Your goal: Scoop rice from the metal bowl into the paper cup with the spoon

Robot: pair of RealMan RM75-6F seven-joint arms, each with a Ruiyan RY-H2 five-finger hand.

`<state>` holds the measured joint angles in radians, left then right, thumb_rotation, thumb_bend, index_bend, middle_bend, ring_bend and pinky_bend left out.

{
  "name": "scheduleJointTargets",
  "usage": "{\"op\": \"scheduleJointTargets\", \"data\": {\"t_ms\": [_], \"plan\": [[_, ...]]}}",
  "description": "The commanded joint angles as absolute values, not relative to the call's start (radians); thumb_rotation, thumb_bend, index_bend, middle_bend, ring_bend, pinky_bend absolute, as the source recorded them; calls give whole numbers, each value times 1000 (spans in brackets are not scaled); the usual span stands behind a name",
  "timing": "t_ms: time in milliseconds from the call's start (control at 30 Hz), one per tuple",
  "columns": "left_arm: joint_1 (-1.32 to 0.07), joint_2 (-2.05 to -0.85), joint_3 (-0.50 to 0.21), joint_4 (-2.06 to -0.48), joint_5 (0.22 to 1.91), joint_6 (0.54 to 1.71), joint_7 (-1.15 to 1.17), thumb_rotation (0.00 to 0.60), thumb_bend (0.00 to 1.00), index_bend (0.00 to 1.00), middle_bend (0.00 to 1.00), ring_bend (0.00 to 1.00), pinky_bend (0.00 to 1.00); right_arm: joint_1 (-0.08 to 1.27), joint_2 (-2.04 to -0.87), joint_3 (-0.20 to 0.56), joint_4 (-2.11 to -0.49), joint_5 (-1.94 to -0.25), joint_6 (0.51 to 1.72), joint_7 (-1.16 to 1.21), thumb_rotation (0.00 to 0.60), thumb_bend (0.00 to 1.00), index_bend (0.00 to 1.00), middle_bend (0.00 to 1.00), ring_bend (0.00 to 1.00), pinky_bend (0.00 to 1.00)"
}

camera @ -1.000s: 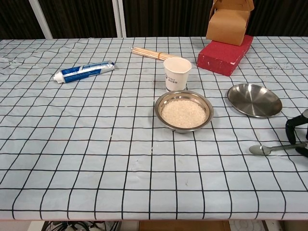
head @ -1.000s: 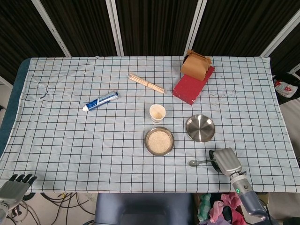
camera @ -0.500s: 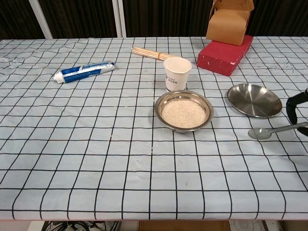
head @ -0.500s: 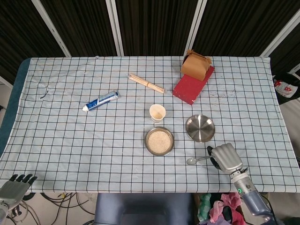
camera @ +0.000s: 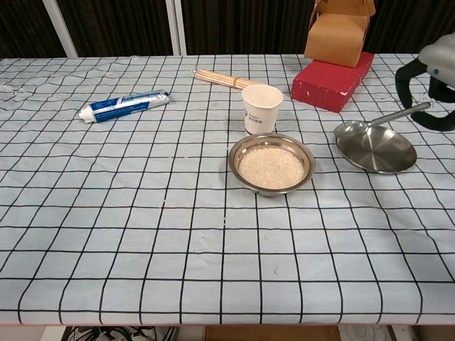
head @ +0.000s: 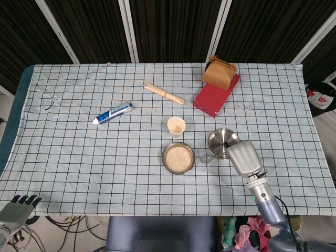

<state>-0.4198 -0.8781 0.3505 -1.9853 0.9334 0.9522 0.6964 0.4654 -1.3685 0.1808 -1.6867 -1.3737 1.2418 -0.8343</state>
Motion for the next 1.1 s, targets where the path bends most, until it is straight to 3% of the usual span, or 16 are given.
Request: {"op": "scheduleJointTargets", "data": {"t_ms": [33, 667, 1100], "plan": [[-420, -878, 350, -1985, 933, 951, 696, 600, 62, 0, 0, 0, 0, 515, -1443, 208, -1633, -1361, 1257, -953, 600, 400, 619, 1000, 1000, 1000], [-420, -875, 349, -1983, 944, 951, 686, 600, 61, 0, 0, 0, 0, 618, -1609, 220, -1469, -1358, 1263, -1211, 600, 407, 623, 1000, 1000, 1000], [-423, -876, 348, -1982, 938, 947, 689, 600, 61, 0, 0, 0, 0, 635, -1655, 162, -1375, -1446, 1300, -1245, 600, 413, 631, 1000, 1000, 1000]]}}
